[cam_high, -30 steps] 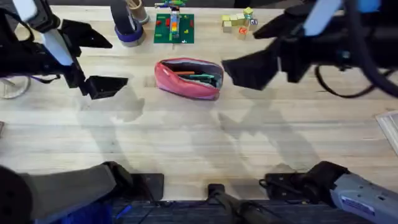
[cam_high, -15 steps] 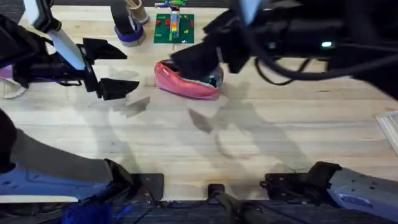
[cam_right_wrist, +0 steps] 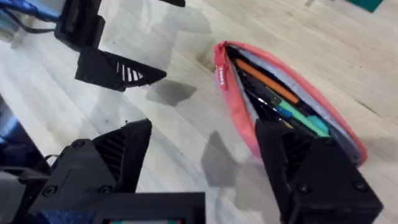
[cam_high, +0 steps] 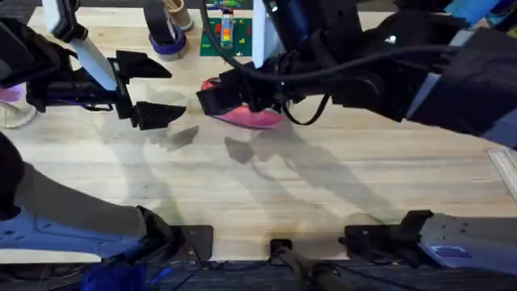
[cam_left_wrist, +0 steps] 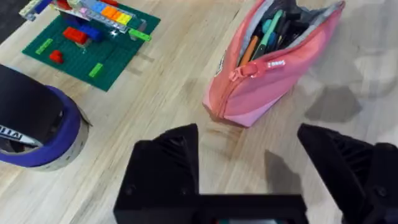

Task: Unzip the bag, pick up the pens from the table one at a time and place them inside, then zip the bag closed.

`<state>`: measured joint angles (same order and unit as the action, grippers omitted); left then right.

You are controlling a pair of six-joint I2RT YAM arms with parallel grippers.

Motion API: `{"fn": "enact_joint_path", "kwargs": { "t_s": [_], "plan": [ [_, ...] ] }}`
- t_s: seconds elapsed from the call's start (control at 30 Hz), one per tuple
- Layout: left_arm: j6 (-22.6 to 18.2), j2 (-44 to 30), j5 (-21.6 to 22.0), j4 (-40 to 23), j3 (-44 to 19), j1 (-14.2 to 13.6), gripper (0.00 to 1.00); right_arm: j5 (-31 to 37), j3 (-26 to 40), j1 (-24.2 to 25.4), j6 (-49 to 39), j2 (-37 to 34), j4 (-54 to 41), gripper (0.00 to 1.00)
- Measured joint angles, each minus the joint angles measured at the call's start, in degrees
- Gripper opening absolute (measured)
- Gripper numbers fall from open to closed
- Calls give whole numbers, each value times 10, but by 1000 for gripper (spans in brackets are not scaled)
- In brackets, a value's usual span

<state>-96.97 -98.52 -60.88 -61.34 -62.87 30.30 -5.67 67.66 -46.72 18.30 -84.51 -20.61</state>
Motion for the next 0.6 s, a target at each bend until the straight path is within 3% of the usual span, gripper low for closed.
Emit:
{"fn": "enact_joint_path", "kwargs": {
  "t_s": [0.6],
  "plan": [
    [0,0,0,0,0,0,993,29,0,-14,8,0,19,996]
  ]
}}
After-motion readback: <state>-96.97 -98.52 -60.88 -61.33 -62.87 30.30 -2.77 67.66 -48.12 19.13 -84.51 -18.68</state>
